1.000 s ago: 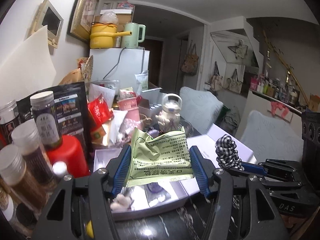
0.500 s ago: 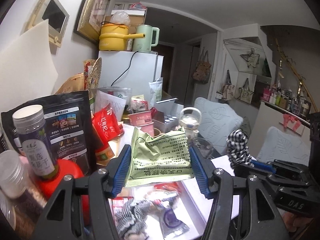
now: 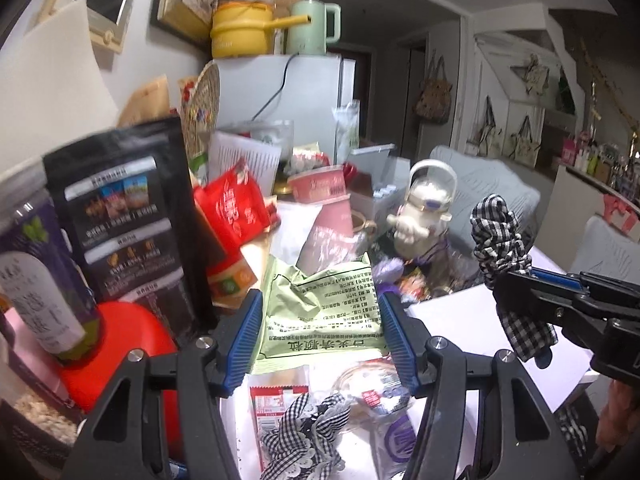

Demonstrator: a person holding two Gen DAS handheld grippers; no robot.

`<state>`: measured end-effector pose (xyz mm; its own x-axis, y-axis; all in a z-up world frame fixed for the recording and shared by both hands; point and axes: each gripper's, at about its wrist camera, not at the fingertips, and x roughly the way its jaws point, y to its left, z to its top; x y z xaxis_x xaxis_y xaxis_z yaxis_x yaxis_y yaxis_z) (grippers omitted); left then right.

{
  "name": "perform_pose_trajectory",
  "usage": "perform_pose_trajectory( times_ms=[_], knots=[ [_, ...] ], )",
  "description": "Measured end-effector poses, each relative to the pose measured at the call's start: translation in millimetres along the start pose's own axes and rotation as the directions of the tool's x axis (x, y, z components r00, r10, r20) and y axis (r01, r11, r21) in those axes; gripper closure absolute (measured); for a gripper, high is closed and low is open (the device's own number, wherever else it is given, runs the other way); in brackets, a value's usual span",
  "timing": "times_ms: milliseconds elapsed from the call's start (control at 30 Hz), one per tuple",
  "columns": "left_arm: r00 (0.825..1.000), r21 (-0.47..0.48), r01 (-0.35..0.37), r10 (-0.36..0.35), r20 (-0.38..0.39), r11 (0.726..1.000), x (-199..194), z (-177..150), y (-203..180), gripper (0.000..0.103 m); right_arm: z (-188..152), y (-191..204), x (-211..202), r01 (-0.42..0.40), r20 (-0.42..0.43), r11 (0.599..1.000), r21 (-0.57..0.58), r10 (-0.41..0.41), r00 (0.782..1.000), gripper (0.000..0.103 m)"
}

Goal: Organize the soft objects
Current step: 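Carry the gingham cloth and green sachet over the white box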

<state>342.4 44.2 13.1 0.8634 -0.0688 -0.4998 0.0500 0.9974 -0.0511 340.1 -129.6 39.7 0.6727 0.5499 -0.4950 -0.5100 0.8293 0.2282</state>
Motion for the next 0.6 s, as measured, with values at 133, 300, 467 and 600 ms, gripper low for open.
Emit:
perform_pose_trajectory(
  times_ms=[133, 300, 467, 600],
  knots=[
    [0.999, 0.011, -0.018, 0.018, -0.048, 1.0, 18, -7, 1, 0.045, -11, -8, 20, -0.006, -0.062, 1.0, 0.022, 0.008, 0.998, 0.082],
    [0.994, 0.023, -0.029, 0.031, -0.101, 0.999, 36, -16, 3, 0.045, -20, -16, 41, 0.002, -0.125, 0.999, 0.039, 0.003, 0.992, 0.082],
    [0.985, 0.037, -0.034, 0.04, -0.167, 0.999, 55, -26, 2, 0.045, -28, -20, 57, -0.003, -0.172, 0.999, 0.054, 0.012, 0.985, 0.082],
    [0.974, 0.038, -0.032, 0.04, -0.222, 0.999, 69, -35, 1, 0.045, -33, -21, 69, -0.011, -0.214, 0.998, 0.06, 0.023, 0.977, 0.082]
  ],
)
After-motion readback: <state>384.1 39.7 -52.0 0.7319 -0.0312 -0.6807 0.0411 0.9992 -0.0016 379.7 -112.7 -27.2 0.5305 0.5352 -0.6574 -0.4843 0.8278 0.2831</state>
